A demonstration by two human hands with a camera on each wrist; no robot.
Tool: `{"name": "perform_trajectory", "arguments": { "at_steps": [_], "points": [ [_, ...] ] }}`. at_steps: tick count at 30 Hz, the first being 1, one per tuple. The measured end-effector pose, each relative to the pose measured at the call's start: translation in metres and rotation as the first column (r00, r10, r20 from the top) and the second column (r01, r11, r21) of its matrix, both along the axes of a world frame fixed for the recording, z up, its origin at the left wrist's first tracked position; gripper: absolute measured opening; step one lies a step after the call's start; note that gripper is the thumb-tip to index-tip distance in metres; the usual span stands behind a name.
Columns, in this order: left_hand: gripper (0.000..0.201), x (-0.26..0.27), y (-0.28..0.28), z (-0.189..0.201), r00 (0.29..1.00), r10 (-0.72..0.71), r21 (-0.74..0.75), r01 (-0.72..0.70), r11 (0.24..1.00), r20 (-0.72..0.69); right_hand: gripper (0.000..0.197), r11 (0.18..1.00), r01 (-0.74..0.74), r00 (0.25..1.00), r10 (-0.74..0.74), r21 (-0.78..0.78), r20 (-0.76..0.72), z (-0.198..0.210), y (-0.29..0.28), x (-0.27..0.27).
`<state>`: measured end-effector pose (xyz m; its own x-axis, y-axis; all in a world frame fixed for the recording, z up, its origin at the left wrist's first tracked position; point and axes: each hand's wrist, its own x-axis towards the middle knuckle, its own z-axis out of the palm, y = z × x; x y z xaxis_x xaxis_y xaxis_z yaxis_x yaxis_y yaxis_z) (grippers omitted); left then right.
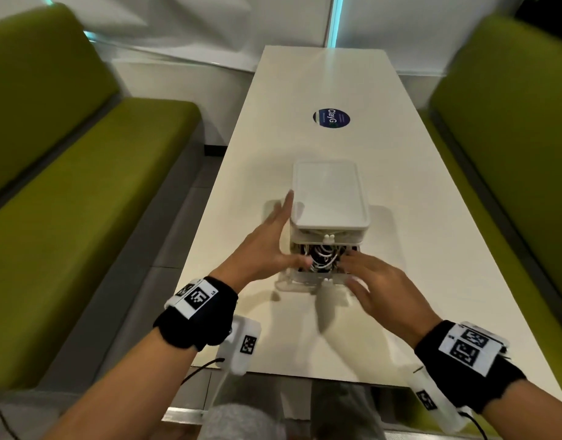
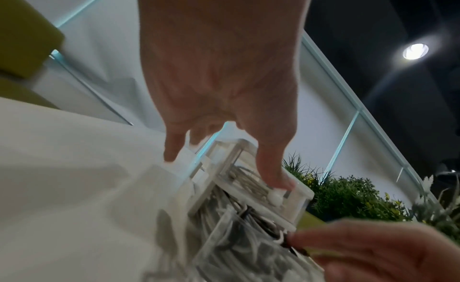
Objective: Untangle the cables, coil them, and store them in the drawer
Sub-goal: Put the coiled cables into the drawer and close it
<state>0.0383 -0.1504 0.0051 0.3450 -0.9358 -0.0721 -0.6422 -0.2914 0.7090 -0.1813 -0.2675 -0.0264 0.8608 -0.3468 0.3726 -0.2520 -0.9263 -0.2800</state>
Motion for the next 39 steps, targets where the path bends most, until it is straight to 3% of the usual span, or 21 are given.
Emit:
{"name": "perform_trajectory", "arguments": {
  "at_steps": [2,6,11,13,14,16,17,18,22,28,31,36,37,39],
  "points": [
    [0.131,-0.013,0.001,-0.003,0.999,-0.022,0.036,0.023,0.999,-0.027,0.027,0.998,0.015,0.999,-0.017,-0.057,-0.041,-0.007,0.003,0.003],
    [0.127,-0.023,-0.005,-0.010,0.999,0.044,-0.004,-0.044,0.999,-0.030,0.036,0.995,0.086,0.995,-0.088,-0.055,-0.046,-0.011,0.006,0.012],
    [0.137,-0.012,-0.002,-0.016,0.995,0.015,-0.014,-0.016,1.000,-0.094,0.028,0.991,0.109,0.979,-0.120,0.081,0.162,-0.001,0.005,0.003],
    [0.143,-0.011,0.002,-0.022,0.989,0.024,0.028,-0.021,0.999,-0.147,0.040,0.954,0.182,0.952,-0.231,0.238,0.201,0.001,-0.001,-0.002],
    [0.143,-0.012,0.003,-0.027,0.989,0.029,0.042,-0.023,0.999,-0.146,0.057,0.901,0.207,0.946,-0.283,0.381,0.157,0.002,-0.004,-0.003],
    [0.137,-0.013,0.003,-0.035,0.993,0.026,0.035,-0.022,0.999,-0.119,0.091,0.655,0.182,0.964,-0.266,0.733,-0.002,0.008,-0.009,0.001],
    [0.130,-0.013,0.003,-0.037,0.993,0.031,0.018,-0.029,0.999,-0.112,0.099,0.535,0.158,0.977,-0.209,0.830,-0.051,0.010,-0.012,0.005],
    [0.123,-0.013,0.002,-0.039,0.994,0.043,0.001,-0.043,0.999,-0.103,0.099,0.489,0.144,0.983,-0.168,0.861,-0.069,0.011,-0.015,0.010],
    [0.103,-0.015,0.002,-0.040,0.988,0.136,-0.075,-0.141,0.987,-0.075,0.086,0.576,0.217,0.961,-0.270,0.788,-0.067,0.007,-0.025,0.022],
    [0.070,-0.027,-0.005,-0.040,0.940,0.319,-0.173,-0.337,0.926,-0.121,0.050,0.593,0.244,0.884,-0.462,0.768,0.076,-0.001,-0.012,0.034],
    [0.070,-0.025,-0.002,-0.038,0.937,0.320,-0.147,-0.339,0.929,-0.141,0.051,0.556,0.242,0.880,-0.471,0.795,0.061,-0.001,-0.009,0.035],
    [0.065,-0.034,0.002,-0.033,0.873,0.366,-0.087,-0.412,0.907,-0.322,0.062,0.331,0.107,0.861,-0.502,0.937,0.079,-0.001,0.004,0.033],
    [0.065,-0.037,0.001,-0.034,0.865,0.373,-0.097,-0.426,0.899,-0.337,0.065,0.333,0.099,0.872,-0.483,0.938,0.080,-0.003,0.006,0.033],
    [0.063,-0.041,0.000,-0.038,0.871,0.407,-0.134,-0.454,0.881,-0.274,0.074,0.427,0.161,0.900,-0.434,0.890,0.045,-0.007,0.007,0.033]
  ]
}}
